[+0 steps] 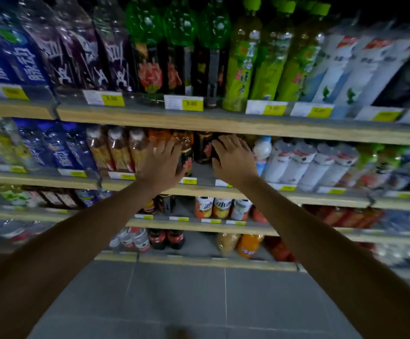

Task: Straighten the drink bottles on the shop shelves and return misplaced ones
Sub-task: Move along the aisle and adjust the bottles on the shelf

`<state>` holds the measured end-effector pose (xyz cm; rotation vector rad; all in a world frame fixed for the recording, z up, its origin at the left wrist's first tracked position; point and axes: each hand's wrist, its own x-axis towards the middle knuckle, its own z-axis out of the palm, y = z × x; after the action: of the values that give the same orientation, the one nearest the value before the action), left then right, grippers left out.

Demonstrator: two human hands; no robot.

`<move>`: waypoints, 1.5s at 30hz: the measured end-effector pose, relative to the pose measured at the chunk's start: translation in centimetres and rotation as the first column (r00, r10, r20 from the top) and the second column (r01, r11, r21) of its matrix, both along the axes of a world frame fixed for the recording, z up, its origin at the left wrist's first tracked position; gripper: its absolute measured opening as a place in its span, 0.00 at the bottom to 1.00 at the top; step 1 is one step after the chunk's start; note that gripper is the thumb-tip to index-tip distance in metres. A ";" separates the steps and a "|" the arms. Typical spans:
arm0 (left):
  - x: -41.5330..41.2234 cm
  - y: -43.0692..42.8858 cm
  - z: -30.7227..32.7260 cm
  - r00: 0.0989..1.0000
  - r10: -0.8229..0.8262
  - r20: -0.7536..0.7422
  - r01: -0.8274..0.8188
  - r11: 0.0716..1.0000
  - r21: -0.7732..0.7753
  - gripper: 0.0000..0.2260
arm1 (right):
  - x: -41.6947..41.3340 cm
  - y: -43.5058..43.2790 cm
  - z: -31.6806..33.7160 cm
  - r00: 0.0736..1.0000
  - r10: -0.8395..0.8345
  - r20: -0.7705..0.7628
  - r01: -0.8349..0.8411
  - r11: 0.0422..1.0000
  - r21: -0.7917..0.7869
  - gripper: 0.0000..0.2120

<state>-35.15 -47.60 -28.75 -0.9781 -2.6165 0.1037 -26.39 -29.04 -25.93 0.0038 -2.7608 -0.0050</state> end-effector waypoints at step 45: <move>33.7 61.9 -8.3 0.840 -0.456 0.295 0.497 0.865 -0.076 0.26 | 41.4 55.2 -8.2 0.788 -0.540 0.296 0.567 0.824 -0.006 0.20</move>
<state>-1.43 14.28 -37.02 -1.7860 -2.5260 0.0452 14.99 26.16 -34.17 -0.9049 -2.9277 -0.0328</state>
